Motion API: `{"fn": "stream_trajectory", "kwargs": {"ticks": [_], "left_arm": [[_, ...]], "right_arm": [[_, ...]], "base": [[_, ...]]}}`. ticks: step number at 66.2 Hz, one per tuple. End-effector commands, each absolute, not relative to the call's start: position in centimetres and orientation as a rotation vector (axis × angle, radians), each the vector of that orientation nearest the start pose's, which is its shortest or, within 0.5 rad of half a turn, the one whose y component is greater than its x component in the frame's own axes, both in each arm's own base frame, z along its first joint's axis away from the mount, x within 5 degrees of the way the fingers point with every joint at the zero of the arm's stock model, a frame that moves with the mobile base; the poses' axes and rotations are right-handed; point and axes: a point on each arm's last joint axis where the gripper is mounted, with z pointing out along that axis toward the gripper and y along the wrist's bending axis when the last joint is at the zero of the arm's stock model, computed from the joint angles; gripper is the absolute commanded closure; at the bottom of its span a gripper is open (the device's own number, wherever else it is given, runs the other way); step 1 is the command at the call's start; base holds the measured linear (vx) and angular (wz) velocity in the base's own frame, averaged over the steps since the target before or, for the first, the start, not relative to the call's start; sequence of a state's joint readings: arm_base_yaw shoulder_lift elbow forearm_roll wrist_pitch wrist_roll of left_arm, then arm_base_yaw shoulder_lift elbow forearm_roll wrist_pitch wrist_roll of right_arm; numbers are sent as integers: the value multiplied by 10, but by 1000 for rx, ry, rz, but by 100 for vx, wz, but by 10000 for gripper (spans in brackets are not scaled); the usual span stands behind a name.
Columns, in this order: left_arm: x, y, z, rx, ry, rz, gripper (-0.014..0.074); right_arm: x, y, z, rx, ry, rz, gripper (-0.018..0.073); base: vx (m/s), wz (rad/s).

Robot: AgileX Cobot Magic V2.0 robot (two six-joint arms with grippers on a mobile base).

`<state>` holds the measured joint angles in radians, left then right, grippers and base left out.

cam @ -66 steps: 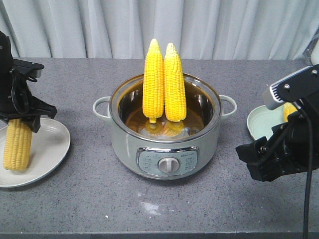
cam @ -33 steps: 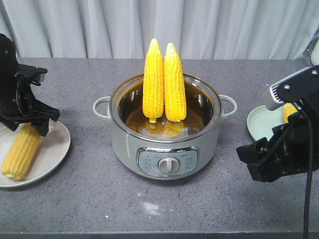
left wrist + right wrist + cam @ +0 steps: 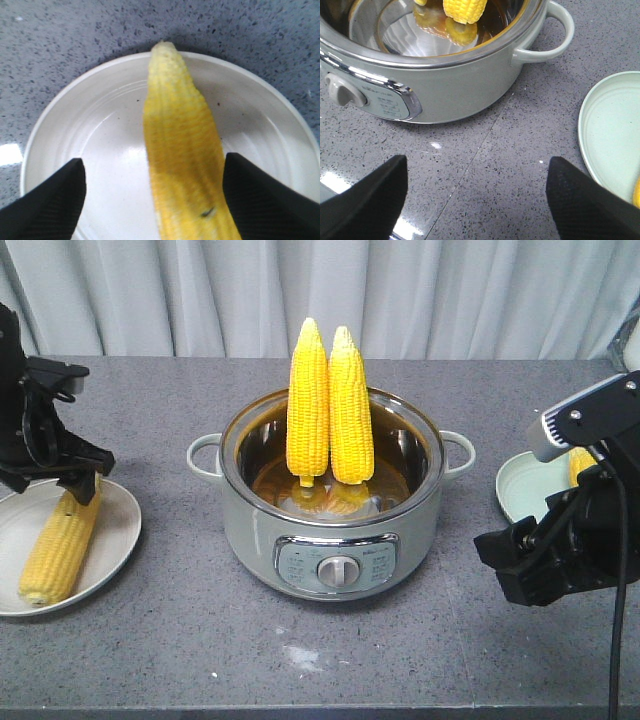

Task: Distribute corn equally
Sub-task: 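Open the left gripper to lay the cob on the cream plate, then raise the left gripper away from the cream plate, then reach the right gripper over the pot to the upright cob nearest it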

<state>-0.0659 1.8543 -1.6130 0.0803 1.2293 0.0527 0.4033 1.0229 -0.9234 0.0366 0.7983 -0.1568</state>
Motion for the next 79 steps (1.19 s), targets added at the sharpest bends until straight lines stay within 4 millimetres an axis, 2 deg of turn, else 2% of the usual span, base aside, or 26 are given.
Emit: {"fn": "stream_trajectory", "kwargs": {"ticks": [1,23,28,35,50,65,79], "left_arm": [[369,-23,321,198,2825,68,45],[329,-59,382,351,2596,-15,45],[318,-65,393,376,2540,-29,45],[300,-73,397,416,2453,-47,45],[264,-83,387,524,2310,-80,45],[232,-88,377,532,2226,-173,45],[214,-87,366,518,2169,-237,45]], "right_arm": [[183,81,351,-625,2211,165,0],[183,81,351,-626,2214,165,0],[183,81,351,-626,2214,165,0],[183,81,351,-625,2214,166,0],[183,82,352,-616,2209,184,0],[186,83,354,-564,2188,216,0],[210,66,359,-404,2215,198,0]], "base": [[0,0],[0,0],[0,0],[0,0],[0,0],[0,0],[0,0]]}}
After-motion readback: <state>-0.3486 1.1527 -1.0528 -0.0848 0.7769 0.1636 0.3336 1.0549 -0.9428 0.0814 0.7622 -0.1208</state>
